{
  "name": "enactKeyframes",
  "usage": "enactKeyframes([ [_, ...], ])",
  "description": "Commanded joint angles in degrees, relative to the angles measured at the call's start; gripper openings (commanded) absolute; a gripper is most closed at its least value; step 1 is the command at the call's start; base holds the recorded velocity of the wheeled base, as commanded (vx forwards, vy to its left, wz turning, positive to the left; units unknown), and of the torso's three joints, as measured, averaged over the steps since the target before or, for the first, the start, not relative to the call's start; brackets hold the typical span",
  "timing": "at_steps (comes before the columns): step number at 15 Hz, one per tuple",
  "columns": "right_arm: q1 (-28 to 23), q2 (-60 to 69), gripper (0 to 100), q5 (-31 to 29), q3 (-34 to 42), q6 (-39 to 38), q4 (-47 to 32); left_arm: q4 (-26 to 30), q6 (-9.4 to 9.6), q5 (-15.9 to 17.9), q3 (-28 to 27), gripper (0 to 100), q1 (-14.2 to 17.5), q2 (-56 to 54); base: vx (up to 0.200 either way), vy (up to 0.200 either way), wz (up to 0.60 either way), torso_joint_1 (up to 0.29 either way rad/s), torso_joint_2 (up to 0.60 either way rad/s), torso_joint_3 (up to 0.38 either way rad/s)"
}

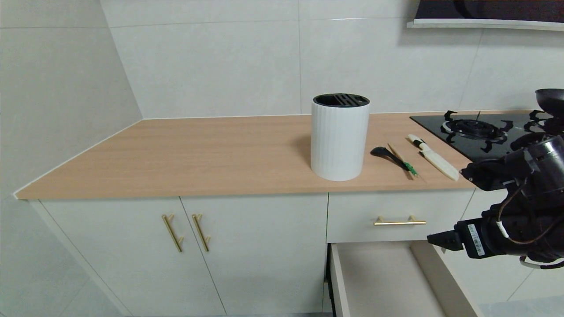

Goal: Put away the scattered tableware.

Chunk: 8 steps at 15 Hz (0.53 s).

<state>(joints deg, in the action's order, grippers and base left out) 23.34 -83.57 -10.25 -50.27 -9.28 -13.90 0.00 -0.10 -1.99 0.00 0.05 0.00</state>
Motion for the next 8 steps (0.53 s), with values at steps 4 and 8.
enactKeyframes([
  [4,-2.4,-7.1,100,0.4,-15.0,0.8,1.2,0.0,0.01,0.0,0.0,100,0.0,0.1,0.000,0.000,0.00,0.000,0.00,0.000],
  [8,-3.6,-15.8,100,-0.1,-21.1,-0.1,4.3,0.0,0.01,0.0,0.0,100,0.0,0.1,0.000,0.000,0.00,0.000,0.00,0.000],
])
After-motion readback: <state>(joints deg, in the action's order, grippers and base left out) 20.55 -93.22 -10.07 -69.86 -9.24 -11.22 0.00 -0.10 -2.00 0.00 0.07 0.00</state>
